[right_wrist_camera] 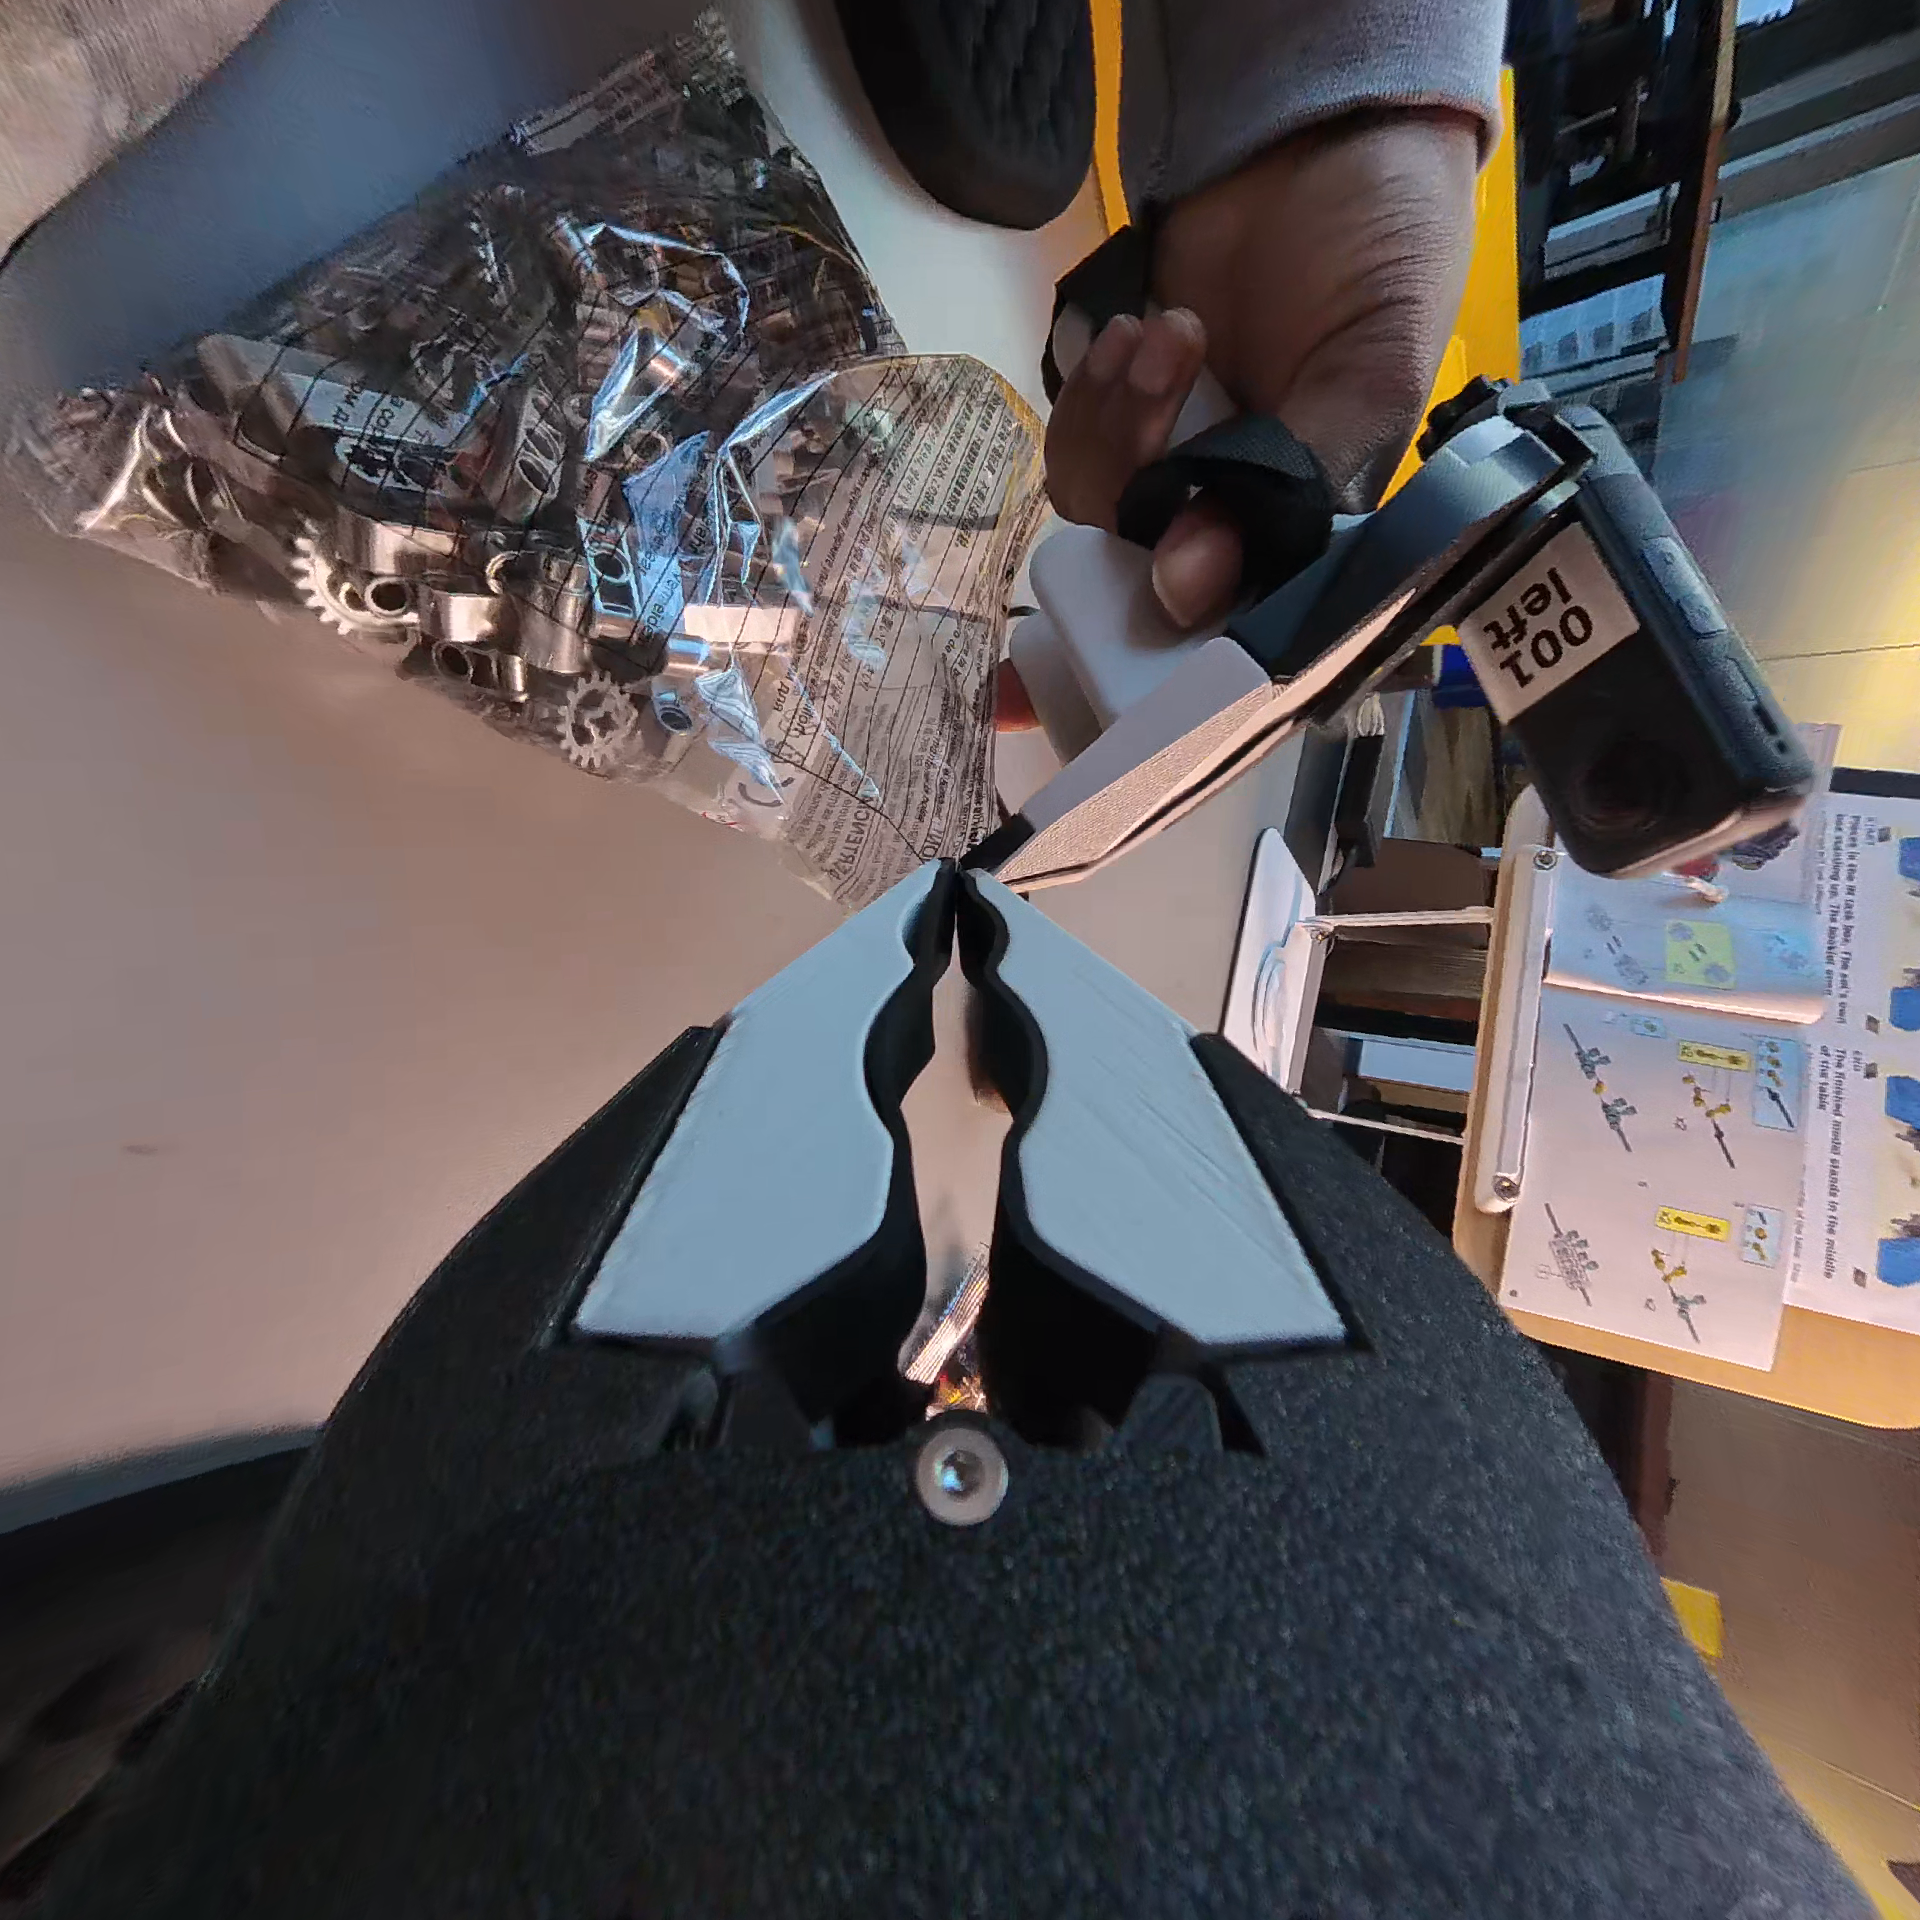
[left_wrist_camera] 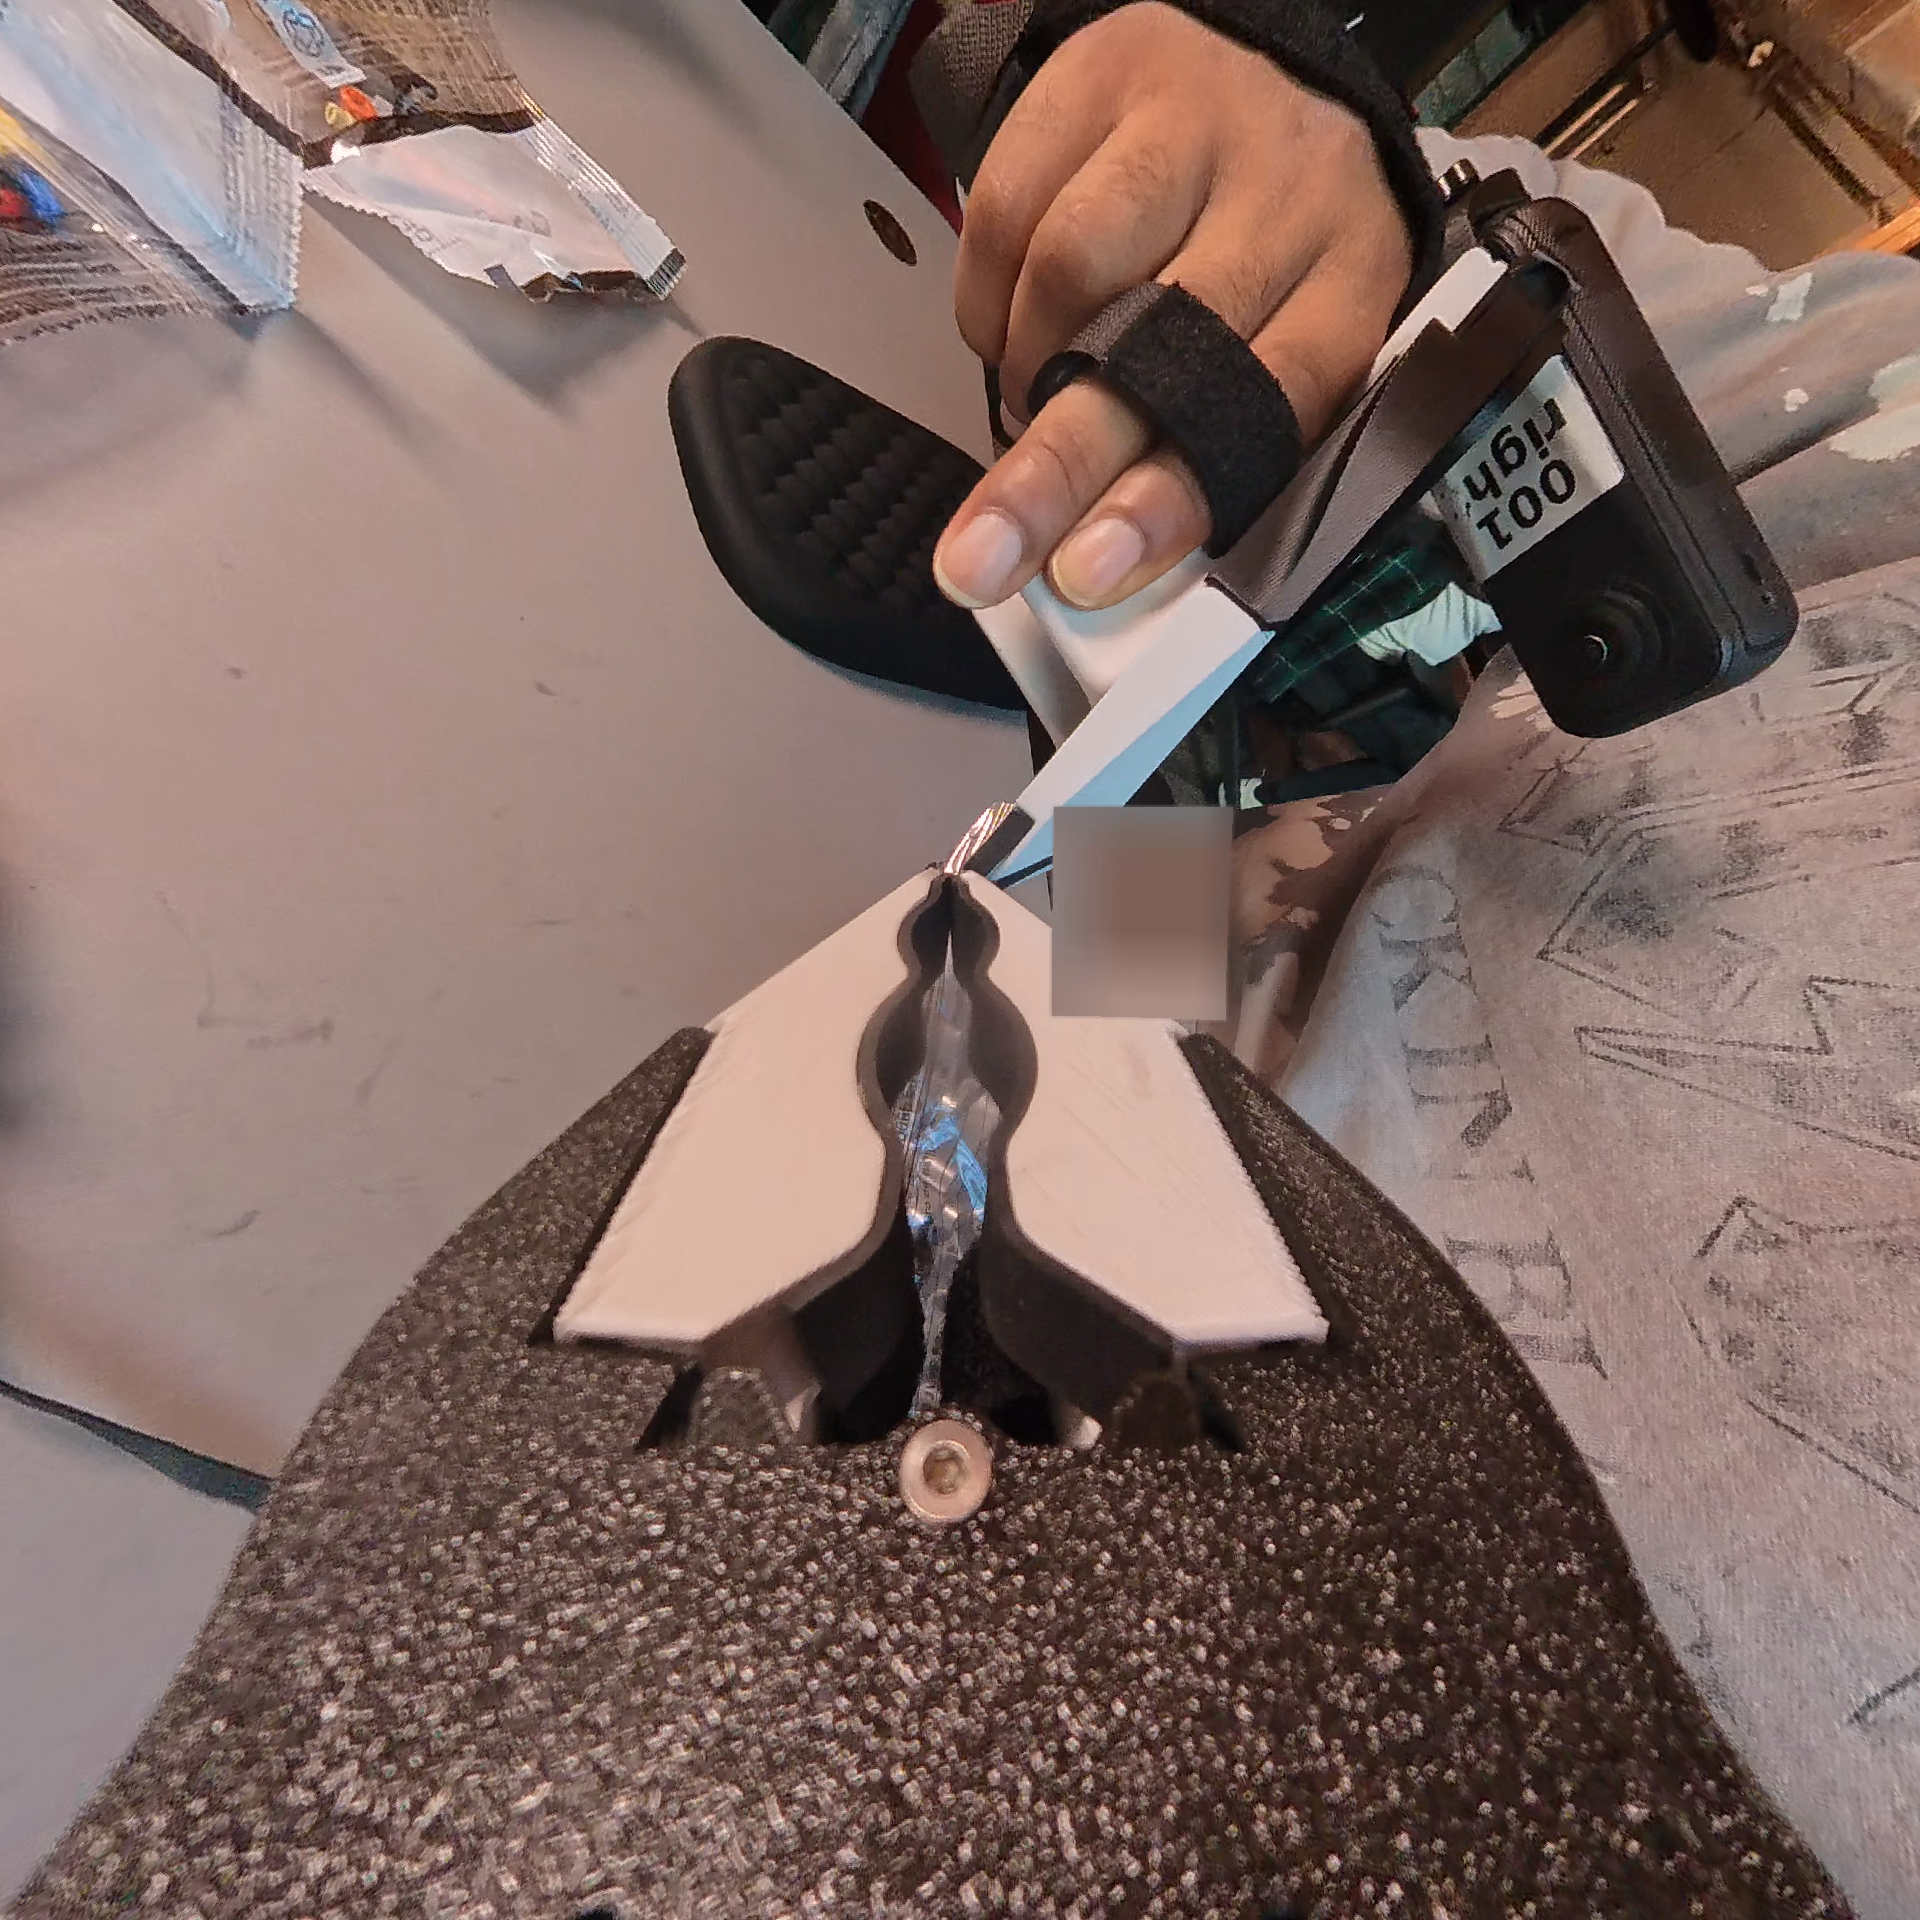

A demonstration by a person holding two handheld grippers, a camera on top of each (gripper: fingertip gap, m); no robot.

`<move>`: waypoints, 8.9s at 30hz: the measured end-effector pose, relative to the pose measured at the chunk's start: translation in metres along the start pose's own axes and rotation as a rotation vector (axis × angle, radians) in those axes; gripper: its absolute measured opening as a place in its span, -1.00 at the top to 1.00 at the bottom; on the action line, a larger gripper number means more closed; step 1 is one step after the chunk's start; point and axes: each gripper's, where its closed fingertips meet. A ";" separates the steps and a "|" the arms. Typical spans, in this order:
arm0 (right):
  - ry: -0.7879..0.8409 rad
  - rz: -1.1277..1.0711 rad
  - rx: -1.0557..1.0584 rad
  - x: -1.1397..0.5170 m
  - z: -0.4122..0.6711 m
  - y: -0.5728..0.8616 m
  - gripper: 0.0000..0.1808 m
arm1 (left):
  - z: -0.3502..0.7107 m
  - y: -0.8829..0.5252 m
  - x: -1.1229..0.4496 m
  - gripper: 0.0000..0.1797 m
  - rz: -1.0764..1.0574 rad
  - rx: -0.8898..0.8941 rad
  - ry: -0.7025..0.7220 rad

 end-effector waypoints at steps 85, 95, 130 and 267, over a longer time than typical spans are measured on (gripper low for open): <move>0.226 0.287 -0.707 0.015 0.086 0.120 1.00 | 0.021 0.040 0.063 0.60 0.452 -0.527 0.307; 0.277 0.271 -0.812 0.027 0.081 0.116 1.00 | 0.027 0.043 0.066 0.95 0.450 -0.534 0.400; 0.290 0.182 -1.020 0.105 0.008 0.100 1.00 | 0.021 0.059 0.067 1.00 0.502 -0.685 0.424; 0.507 0.184 -0.910 -0.054 0.057 0.013 0.98 | -0.097 0.022 0.138 0.29 0.811 -0.175 0.490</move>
Point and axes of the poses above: each gripper's, where its closed fingertips meet, x back along the fingers, z out of its top, y = z × x across the jaws, and after that the axes turned 3 degrees about -x, right-handed
